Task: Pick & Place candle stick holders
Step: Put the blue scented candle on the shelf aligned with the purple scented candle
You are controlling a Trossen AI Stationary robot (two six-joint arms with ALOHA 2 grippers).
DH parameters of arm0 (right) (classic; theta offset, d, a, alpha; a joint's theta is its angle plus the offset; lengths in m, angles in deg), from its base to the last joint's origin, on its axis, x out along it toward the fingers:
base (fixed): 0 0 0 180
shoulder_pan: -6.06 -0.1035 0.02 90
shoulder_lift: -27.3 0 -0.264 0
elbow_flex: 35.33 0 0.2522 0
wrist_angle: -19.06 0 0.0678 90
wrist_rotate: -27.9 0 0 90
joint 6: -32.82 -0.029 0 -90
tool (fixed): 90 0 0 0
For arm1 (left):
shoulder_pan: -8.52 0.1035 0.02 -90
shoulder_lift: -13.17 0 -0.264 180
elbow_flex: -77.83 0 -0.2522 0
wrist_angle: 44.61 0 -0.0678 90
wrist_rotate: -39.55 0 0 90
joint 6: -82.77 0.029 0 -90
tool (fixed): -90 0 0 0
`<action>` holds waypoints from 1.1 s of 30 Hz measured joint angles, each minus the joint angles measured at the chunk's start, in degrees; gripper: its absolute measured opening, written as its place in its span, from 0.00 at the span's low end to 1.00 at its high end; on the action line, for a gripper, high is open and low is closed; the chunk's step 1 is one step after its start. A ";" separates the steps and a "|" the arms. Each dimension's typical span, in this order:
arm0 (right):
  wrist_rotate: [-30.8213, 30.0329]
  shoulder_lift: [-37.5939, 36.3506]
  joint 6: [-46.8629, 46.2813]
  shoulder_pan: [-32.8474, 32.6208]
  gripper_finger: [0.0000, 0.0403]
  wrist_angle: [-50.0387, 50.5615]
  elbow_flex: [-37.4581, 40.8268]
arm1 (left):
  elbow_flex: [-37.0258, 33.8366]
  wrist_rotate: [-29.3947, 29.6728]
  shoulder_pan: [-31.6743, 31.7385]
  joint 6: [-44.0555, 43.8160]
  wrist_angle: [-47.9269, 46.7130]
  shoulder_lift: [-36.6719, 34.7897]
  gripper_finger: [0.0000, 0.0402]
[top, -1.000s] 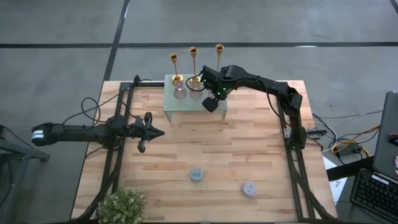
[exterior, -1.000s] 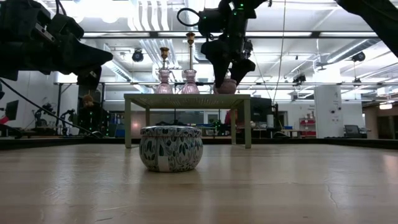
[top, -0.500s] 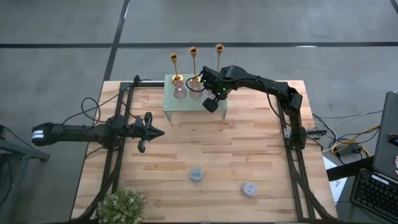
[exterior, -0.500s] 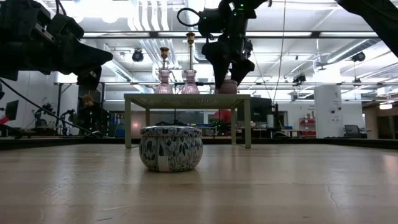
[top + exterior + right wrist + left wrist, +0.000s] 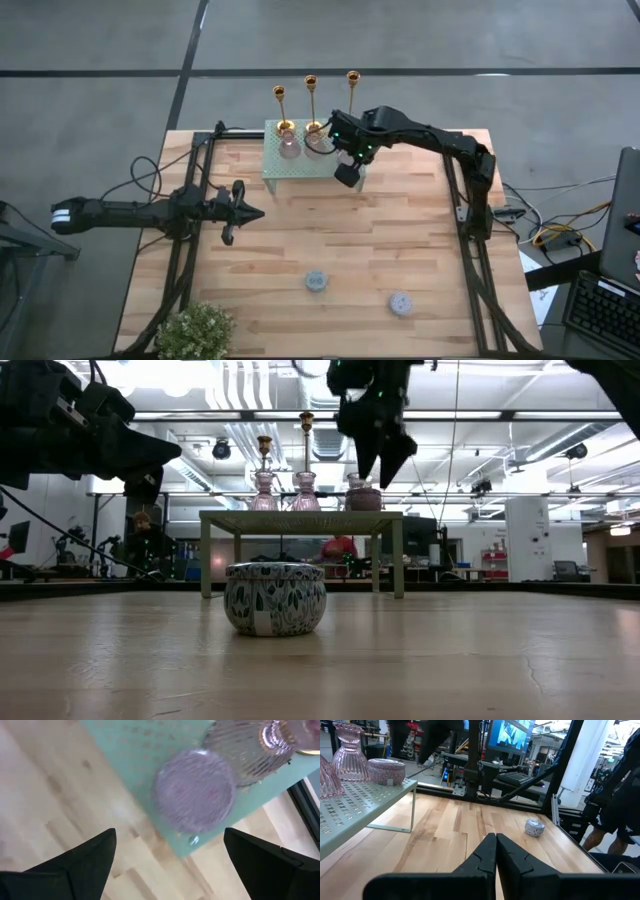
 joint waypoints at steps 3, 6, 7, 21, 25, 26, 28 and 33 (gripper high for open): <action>-0.02 -2.75 0.33 -2.48 0.90 1.30 0.55 | 0.00 0.00 0.00 -0.02 0.00 0.00 0.03; -0.67 -5.94 0.57 -6.37 0.90 2.63 1.87 | 0.00 0.00 -0.01 -0.01 0.00 0.01 0.03; -1.19 -7.23 0.66 -8.06 0.90 2.76 2.86 | 0.00 0.00 -0.02 -0.02 -0.02 0.02 0.03; -4.43 -23.12 -12.88 -39.36 0.90 -7.38 30.06 | 0.00 0.00 0.00 -0.01 0.00 0.07 0.03; -5.46 -23.06 -18.32 -47.66 0.90 -13.61 35.61 | 0.00 0.00 0.00 -0.02 -0.02 0.07 0.03; -5.81 -22.69 -20.00 -49.38 0.90 -14.89 36.55 | 0.00 0.00 -0.01 0.00 -0.02 0.07 0.03; -5.97 -22.05 -23.40 -52.62 0.90 -16.68 38.37 | 0.00 0.00 -0.02 0.00 -0.02 0.07 0.03; -8.46 -21.64 -34.68 -60.34 0.90 -19.74 43.05 | 0.00 0.00 -0.02 -0.01 -0.02 0.07 0.03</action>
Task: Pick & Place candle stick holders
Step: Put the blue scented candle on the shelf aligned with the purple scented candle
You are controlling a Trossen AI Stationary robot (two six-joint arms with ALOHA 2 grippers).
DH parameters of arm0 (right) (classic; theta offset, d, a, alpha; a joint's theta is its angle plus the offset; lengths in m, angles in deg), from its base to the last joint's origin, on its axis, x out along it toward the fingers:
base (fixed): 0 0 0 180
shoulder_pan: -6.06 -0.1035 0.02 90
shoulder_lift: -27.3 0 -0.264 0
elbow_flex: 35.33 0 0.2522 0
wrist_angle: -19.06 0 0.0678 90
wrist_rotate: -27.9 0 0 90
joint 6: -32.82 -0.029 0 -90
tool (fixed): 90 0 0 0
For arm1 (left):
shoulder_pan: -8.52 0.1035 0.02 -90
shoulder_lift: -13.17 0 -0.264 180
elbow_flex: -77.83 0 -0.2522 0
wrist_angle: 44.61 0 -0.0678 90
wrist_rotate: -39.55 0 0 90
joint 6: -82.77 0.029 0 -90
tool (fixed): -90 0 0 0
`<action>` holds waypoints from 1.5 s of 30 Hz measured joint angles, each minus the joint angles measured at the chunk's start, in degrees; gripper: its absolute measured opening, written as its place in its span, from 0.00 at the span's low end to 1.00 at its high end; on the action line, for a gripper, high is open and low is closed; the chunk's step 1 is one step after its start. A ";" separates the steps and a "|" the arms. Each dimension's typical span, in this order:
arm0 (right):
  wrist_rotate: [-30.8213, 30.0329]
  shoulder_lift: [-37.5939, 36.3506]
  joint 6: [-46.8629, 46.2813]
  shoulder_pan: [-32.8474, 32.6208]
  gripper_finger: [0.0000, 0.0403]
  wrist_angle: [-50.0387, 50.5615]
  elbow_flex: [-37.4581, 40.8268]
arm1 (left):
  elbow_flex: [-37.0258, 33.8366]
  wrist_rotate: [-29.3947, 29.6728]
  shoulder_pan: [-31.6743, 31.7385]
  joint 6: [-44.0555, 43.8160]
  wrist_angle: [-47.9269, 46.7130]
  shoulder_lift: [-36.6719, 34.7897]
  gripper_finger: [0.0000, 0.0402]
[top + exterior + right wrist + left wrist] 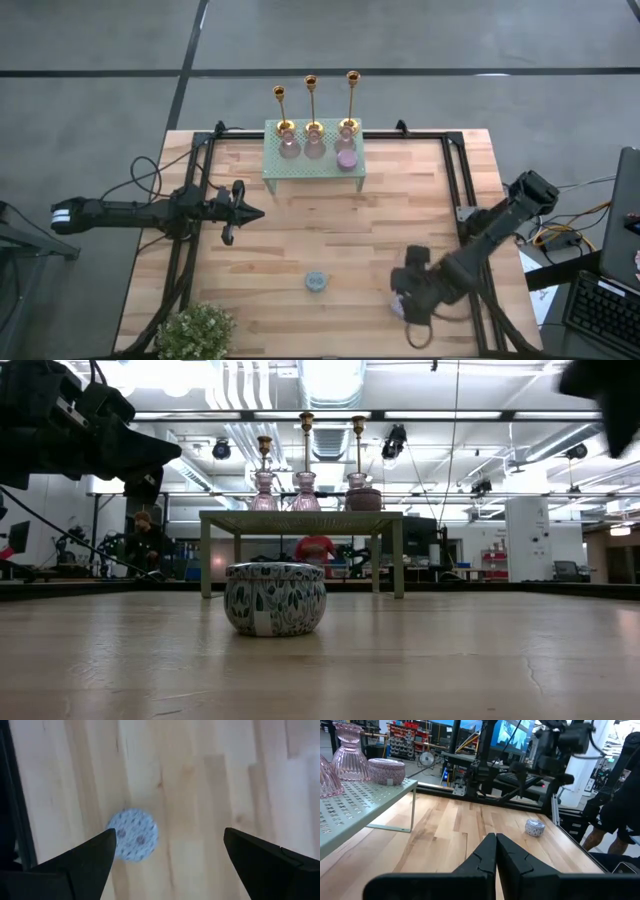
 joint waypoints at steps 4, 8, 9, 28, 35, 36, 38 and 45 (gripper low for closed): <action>-3.52 -0.10 -9.90 -6.35 0.90 -2.04 2.61 | 0.00 0.00 0.00 0.01 0.00 0.00 0.03; -6.65 -0.11 -17.97 -11.34 0.90 -4.83 4.61 | 0.00 0.00 0.01 -0.02 0.00 0.00 0.03; -8.07 -0.12 -19.53 -12.33 0.90 -5.31 5.01 | 0.00 0.00 0.02 0.00 0.00 0.00 0.03; -33.61 -5.55 -7.99 -9.77 0.17 -16.92 15.45 | 0.00 4.51 0.04 -3.08 9.43 -0.11 0.03; -28.52 -17.47 21.47 -1.38 0.02 -44.94 28.13 | 1.07 5.35 -0.41 -11.11 11.96 0.82 0.03; -26.10 -19.64 25.91 -0.09 0.02 -49.87 30.40 | 1.86 4.84 -0.89 -11.94 11.85 1.56 0.03; -19.00 -24.33 33.29 2.67 0.02 -57.76 35.13 | 3.00 4.70 -2.30 -12.31 10.86 3.24 0.04; -4.95 -41.65 41.14 13.07 0.02 -68.15 47.86 | 10.98 5.14 -10.06 -7.05 4.82 12.91 0.23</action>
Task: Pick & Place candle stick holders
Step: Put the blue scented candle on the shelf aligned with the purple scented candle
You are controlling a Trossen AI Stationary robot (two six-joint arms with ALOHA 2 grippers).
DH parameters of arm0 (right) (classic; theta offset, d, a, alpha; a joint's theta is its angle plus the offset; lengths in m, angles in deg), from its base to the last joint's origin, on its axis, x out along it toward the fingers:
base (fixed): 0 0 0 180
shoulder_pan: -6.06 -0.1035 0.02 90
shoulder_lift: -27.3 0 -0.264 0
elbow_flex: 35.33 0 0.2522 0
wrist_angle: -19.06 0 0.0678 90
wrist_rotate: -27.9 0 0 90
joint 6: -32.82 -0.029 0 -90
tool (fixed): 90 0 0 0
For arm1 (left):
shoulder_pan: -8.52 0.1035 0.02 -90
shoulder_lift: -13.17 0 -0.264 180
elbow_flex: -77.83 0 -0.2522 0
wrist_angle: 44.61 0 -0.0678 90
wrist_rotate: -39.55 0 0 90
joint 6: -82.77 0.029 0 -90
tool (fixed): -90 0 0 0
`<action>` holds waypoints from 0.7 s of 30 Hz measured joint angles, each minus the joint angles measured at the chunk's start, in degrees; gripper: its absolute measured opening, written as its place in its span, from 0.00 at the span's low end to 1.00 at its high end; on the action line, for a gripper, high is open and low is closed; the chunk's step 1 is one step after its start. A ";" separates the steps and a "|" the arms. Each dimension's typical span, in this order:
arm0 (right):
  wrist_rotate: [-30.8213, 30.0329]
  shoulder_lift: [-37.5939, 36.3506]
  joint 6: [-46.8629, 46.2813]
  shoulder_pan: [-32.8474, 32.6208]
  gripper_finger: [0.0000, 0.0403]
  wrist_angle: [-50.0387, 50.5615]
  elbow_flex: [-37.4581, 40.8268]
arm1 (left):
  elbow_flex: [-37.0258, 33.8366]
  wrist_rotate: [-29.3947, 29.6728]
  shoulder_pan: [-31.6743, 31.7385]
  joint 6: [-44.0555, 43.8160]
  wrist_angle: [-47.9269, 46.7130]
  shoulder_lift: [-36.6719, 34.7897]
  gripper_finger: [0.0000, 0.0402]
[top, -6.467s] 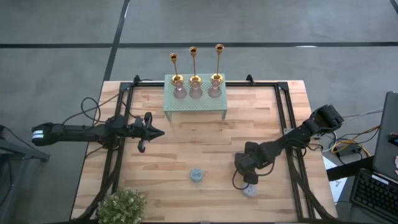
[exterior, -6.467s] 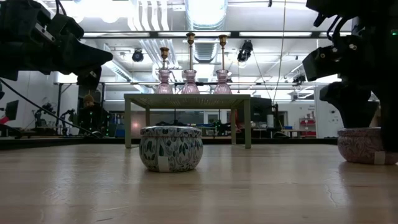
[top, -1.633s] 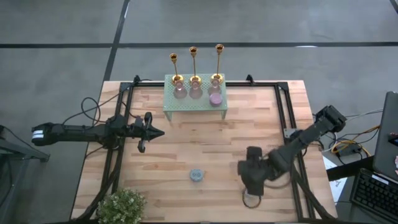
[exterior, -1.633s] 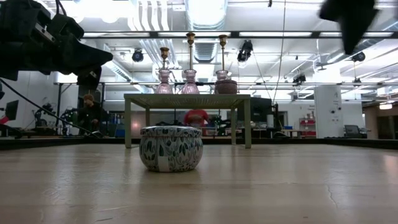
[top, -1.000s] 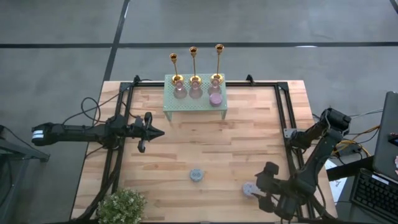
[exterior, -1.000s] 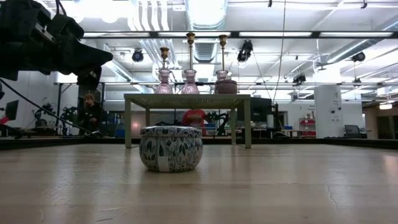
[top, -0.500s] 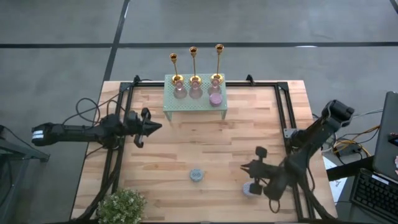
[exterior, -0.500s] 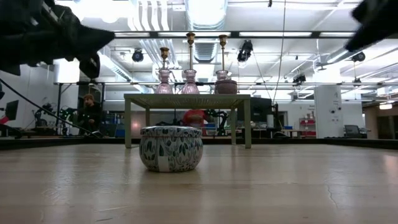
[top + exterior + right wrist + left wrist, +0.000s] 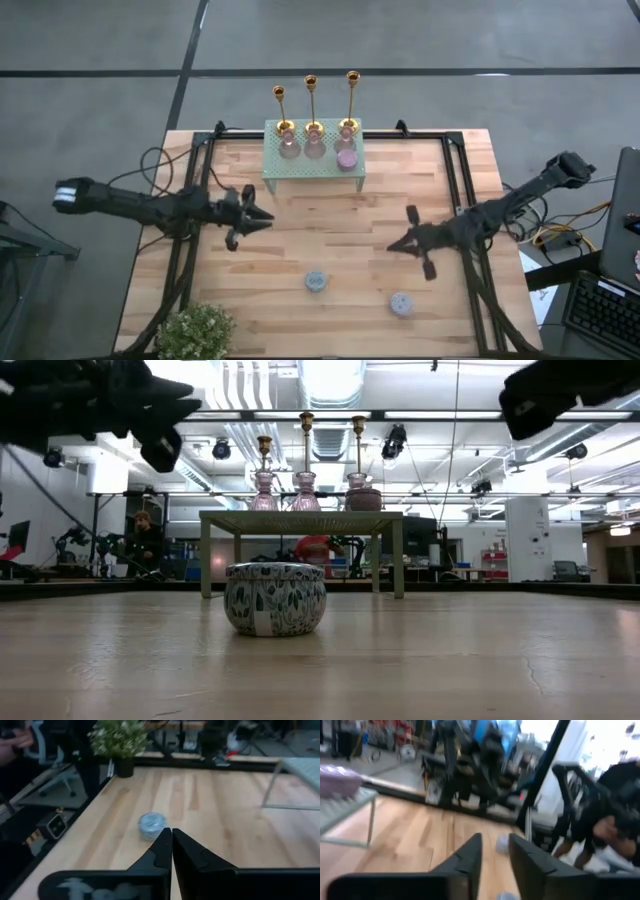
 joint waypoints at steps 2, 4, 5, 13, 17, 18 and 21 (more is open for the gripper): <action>0.37 -4.57 1.31 2.02 0.02 0.23 2.51 | 2.67 1.76 -2.07 1.62 -3.45 2.80 0.32; 0.42 -8.98 1.98 3.73 0.02 0.40 4.80 | 6.08 4.20 -3.64 2.85 -8.00 5.65 0.41; 0.38 -10.93 2.44 4.40 0.02 0.57 5.67 | 7.52 5.75 -4.40 3.14 -11.45 6.96 0.46; -2.81 -23.65 2.97 6.28 0.02 3.57 11.86 | 19.81 15.51 -15.05 6.11 -25.84 19.43 0.73; -2.95 -27.73 2.73 6.28 0.02 3.69 13.48 | 24.69 18.75 -20.38 8.17 -26.64 26.15 0.80; -2.93 -28.77 2.35 6.26 0.02 3.69 13.80 | 25.68 19.15 -21.23 8.54 -26.66 28.04 0.82; -2.95 -30.63 2.31 6.26 0.02 3.80 14.49 | 28.70 19.73 -23.25 8.82 -26.90 34.17 0.85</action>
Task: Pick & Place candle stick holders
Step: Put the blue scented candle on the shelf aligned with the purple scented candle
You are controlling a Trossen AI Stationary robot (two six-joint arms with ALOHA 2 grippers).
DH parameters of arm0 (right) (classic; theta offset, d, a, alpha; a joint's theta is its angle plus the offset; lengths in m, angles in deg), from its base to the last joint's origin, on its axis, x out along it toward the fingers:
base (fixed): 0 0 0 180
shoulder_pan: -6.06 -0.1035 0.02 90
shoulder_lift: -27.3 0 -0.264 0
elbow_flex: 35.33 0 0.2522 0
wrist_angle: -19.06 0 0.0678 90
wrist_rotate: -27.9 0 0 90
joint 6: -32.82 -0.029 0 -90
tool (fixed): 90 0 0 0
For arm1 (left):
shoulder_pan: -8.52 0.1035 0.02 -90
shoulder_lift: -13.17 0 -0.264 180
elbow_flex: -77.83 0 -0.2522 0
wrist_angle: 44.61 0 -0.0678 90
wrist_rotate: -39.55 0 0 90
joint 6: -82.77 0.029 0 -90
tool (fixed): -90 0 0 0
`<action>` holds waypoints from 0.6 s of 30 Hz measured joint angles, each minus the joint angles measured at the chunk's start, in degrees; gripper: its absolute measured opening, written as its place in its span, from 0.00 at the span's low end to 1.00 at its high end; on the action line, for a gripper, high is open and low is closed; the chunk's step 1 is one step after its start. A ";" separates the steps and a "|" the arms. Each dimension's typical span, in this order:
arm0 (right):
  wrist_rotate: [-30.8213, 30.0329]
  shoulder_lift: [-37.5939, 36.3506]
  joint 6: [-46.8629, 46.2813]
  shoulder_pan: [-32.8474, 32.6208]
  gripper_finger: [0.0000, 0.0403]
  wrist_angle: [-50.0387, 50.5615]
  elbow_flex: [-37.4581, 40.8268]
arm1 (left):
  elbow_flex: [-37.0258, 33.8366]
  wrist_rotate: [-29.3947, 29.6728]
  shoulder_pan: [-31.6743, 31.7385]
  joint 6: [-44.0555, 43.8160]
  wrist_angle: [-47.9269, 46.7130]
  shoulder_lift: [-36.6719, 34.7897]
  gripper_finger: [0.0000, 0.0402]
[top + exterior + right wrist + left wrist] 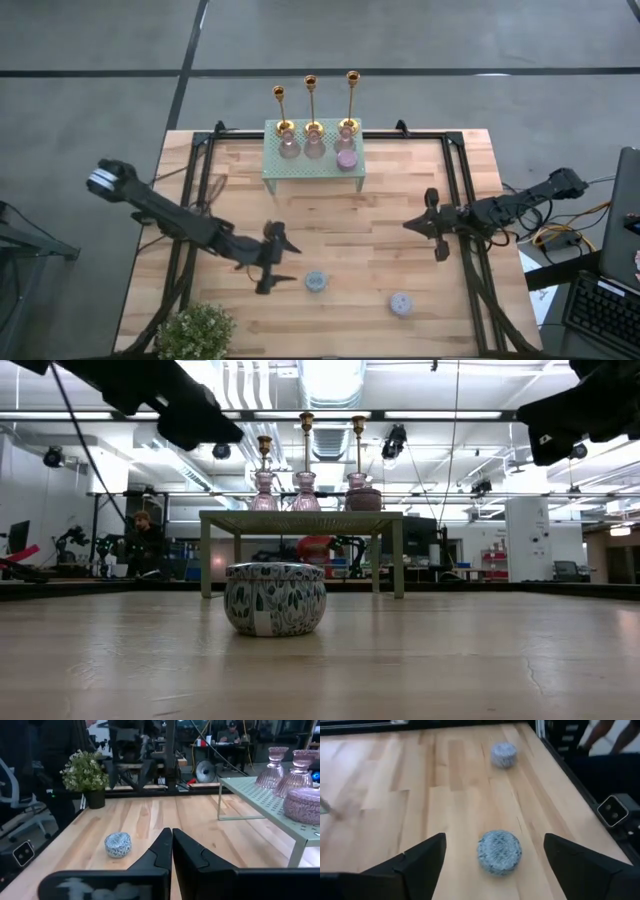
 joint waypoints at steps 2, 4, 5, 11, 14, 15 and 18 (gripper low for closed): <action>0.01 -1.07 0.56 -0.02 0.02 0.63 0.28 | 2.36 0.16 -0.78 0.27 0.21 3.88 0.85; 0.00 -1.59 0.64 0.00 0.02 1.06 0.35 | 4.77 0.16 -1.22 0.44 0.07 7.48 0.85; 0.00 -1.79 0.61 -0.02 0.02 1.10 0.52 | 5.91 0.16 -1.39 0.75 0.09 9.14 0.85; -0.02 -1.67 0.37 -0.02 0.02 1.11 1.29 | 10.91 0.15 -1.46 0.51 -1.75 16.38 0.85; -0.02 -1.27 0.44 -0.02 0.02 1.22 1.45 | 12.53 -0.65 -1.14 -1.02 -2.22 19.09 0.85; -0.04 -1.08 0.40 -0.02 0.02 1.12 1.52 | 13.00 -0.71 -0.88 -1.84 -2.65 19.88 0.85; -0.02 -0.97 0.42 -0.02 0.02 1.25 1.71 | 13.91 -0.76 -0.18 -3.63 -3.43 22.20 0.85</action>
